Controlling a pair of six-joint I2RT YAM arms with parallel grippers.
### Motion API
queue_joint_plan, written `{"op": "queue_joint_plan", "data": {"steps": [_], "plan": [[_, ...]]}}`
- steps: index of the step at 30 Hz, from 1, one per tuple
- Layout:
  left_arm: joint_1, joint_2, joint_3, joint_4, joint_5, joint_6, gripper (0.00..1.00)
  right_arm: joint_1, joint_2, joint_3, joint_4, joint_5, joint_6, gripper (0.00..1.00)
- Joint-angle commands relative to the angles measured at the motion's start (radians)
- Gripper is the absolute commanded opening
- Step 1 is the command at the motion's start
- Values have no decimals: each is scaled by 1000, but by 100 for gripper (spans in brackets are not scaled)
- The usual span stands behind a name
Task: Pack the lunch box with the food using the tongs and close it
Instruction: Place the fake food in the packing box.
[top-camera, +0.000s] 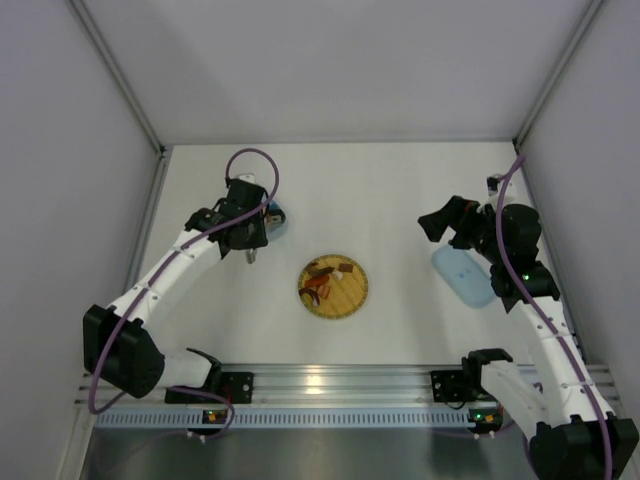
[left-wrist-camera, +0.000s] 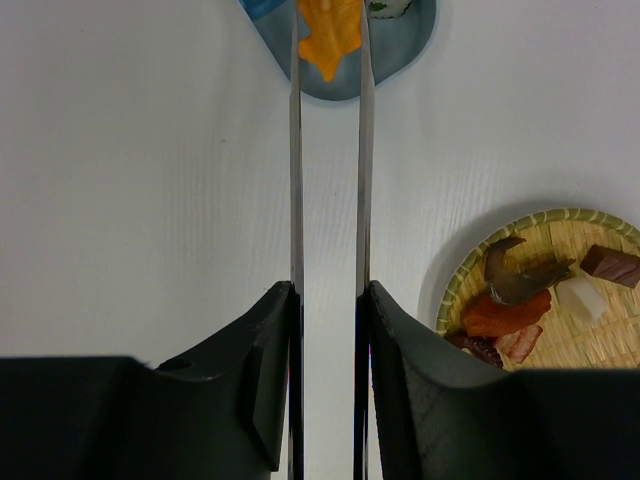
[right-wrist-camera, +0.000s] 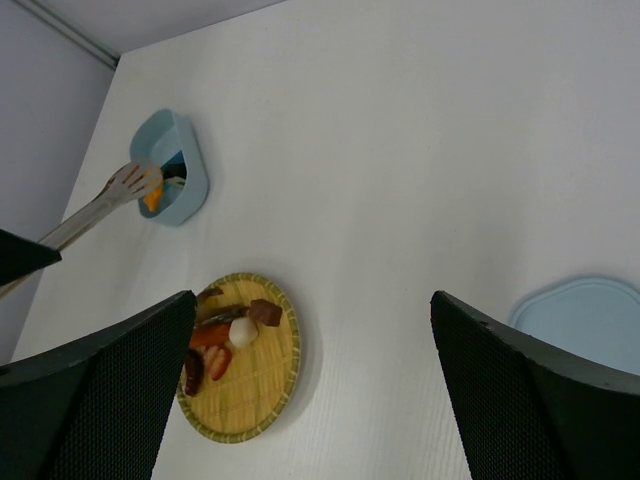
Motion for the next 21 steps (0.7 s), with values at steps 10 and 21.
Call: {"op": "queue_joint_plan", "data": {"steps": [10,21], "plan": [[8,-13,-14,64,-25,9,32,-15,5,-10,56,-16,-13,99],[9,-56,-29,47,-37,9,43,-15,8,-7,59,-16,-8,99]]}}
